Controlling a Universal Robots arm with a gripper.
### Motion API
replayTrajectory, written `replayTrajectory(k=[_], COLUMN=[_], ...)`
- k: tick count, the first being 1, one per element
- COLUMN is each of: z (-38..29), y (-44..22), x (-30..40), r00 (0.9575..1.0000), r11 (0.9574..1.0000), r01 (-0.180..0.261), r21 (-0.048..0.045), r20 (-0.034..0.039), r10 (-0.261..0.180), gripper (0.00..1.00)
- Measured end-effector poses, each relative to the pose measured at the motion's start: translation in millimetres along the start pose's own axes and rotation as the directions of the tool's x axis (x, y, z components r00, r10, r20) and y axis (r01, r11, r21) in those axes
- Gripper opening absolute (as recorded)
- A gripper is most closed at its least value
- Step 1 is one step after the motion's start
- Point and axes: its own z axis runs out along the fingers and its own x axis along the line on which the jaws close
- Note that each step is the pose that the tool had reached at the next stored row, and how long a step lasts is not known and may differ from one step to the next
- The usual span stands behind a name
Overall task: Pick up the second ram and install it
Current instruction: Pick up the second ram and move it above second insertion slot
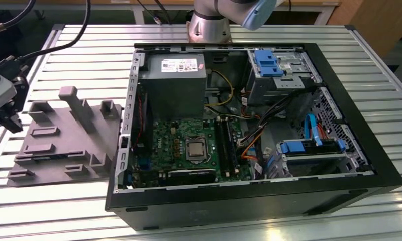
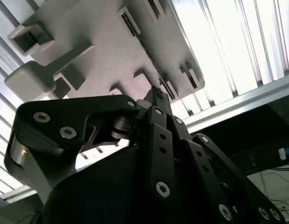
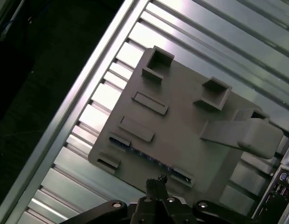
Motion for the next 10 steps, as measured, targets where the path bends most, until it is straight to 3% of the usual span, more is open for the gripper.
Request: replayTrajectory(k=[6,10], z=[0.0,0.1], y=[0.0,0.0], x=[0.0,0.0], r00=[0.9964,0.986], r11=[0.9964,0.986], r01=[0.085,0.167], r21=[-0.0023,-0.0047], r20=[-0.0038,-0.0071], r10=[-0.085,-0.167], gripper=[0.11,0.11])
